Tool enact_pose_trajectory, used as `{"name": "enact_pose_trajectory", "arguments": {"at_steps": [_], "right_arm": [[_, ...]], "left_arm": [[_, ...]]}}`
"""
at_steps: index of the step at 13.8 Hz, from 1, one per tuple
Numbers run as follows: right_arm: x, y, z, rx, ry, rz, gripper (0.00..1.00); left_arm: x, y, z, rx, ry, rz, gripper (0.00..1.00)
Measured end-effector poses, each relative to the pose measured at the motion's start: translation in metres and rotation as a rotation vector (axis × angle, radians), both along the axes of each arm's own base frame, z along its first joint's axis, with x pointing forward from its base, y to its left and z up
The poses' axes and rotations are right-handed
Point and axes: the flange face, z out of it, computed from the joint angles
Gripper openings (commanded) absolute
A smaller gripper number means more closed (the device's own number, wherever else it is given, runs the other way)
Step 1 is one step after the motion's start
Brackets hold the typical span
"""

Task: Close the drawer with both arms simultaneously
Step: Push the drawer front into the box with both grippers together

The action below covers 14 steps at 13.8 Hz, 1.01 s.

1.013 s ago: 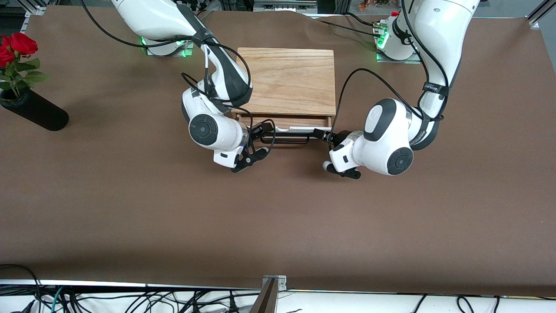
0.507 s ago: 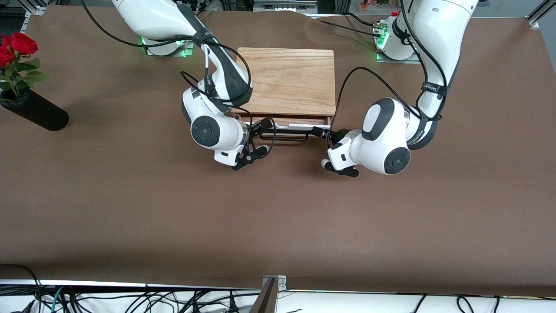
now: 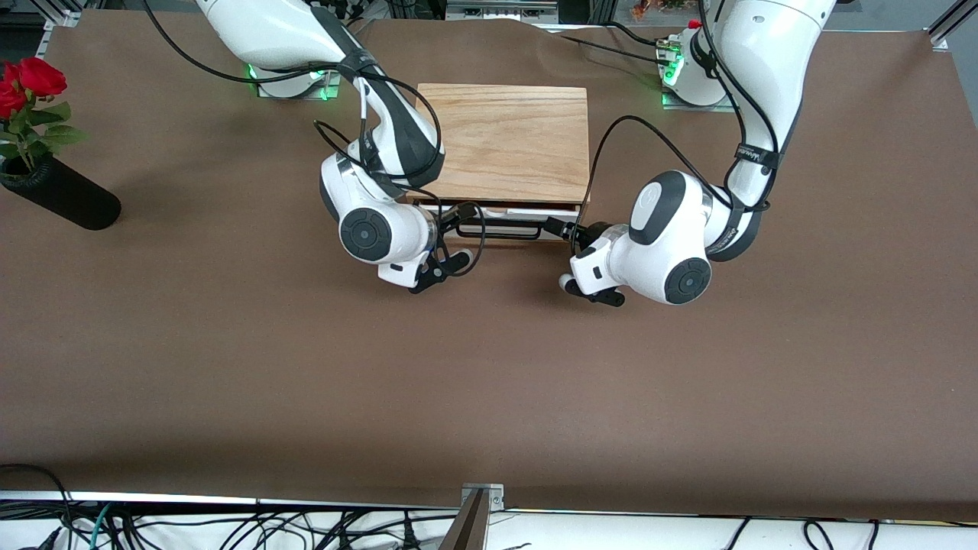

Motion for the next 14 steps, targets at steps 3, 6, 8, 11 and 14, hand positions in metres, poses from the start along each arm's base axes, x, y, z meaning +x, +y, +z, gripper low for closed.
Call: {"name": "enact_pose_trajectory", "arguments": {"at_steps": [3,6,8,11,14], "right_arm": [[-0.010,0.004,-0.002,-0.018,0.041,0.025,1.00],[-0.010,0.003,-0.003,-0.019,0.056,0.020,1.00],[-0.010,0.002,-0.003,-0.016,0.062,0.017,1.00],[-0.004,0.003,0.008,-0.005,0.049,0.020,1.00],[0.019,0.005,0.054,0.041,-0.021,0.011,1.00]], "left_arm": [[-0.007,0.001,-0.003,0.005,0.041,-0.019,1.00],[-0.012,0.002,-0.004,0.017,0.070,-0.041,1.00],[-0.014,0.002,-0.004,0.019,0.080,-0.047,1.00],[-0.013,0.004,-0.004,0.021,0.082,-0.047,1.00],[-0.012,0.005,-0.003,0.025,0.078,-0.049,1.00]]}}
